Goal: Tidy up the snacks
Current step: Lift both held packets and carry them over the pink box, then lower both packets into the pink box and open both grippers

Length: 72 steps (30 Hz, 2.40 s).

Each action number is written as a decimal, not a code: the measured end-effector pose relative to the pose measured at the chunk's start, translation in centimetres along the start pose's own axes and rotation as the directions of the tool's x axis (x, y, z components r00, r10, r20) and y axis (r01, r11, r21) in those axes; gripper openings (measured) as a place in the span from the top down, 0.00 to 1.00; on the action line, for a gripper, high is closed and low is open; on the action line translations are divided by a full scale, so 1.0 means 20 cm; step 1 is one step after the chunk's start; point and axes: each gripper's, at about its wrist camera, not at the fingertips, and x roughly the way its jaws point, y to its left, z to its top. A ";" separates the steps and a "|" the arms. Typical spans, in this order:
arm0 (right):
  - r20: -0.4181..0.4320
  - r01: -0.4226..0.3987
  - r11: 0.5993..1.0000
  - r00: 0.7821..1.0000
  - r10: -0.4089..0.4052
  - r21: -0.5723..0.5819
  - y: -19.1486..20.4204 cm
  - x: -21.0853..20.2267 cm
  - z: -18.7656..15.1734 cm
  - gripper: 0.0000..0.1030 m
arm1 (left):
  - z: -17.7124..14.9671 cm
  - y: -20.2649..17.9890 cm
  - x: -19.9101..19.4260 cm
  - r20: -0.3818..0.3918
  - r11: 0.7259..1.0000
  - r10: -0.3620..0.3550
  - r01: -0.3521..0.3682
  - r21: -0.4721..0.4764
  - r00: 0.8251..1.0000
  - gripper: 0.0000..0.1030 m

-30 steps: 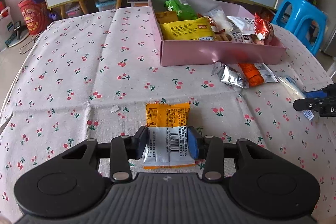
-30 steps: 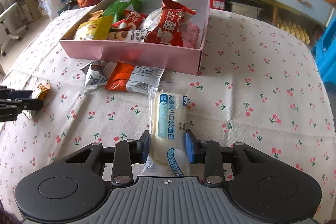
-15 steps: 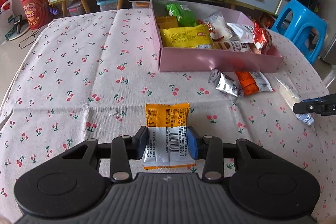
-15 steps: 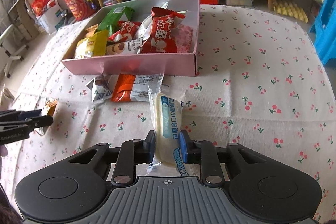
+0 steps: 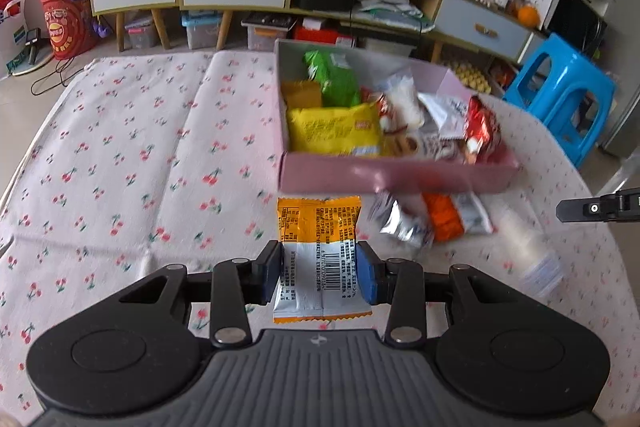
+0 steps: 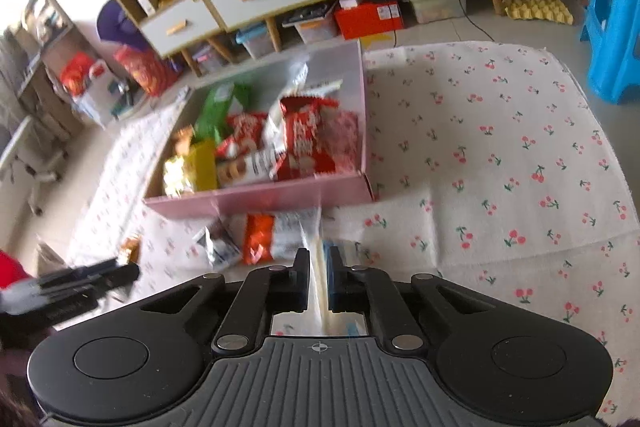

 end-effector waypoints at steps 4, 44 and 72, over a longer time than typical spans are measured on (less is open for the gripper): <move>-0.049 -0.014 1.000 0.999 0.014 -0.005 0.00 0.05 0.03 0.83 | 0.02 -0.05 0.04 -0.008 1.000 -0.023 0.023 0.002 1.000 0.64; -0.167 0.115 0.986 0.977 -0.135 -0.122 0.12 0.27 -0.07 0.80 | -0.06 -0.20 0.14 -0.097 0.992 -0.017 0.029 0.119 0.995 0.64; 0.001 -0.150 0.977 0.988 0.152 0.153 0.16 0.31 0.59 0.80 | 0.48 -0.27 0.35 0.065 0.991 -0.055 0.046 0.126 0.996 0.64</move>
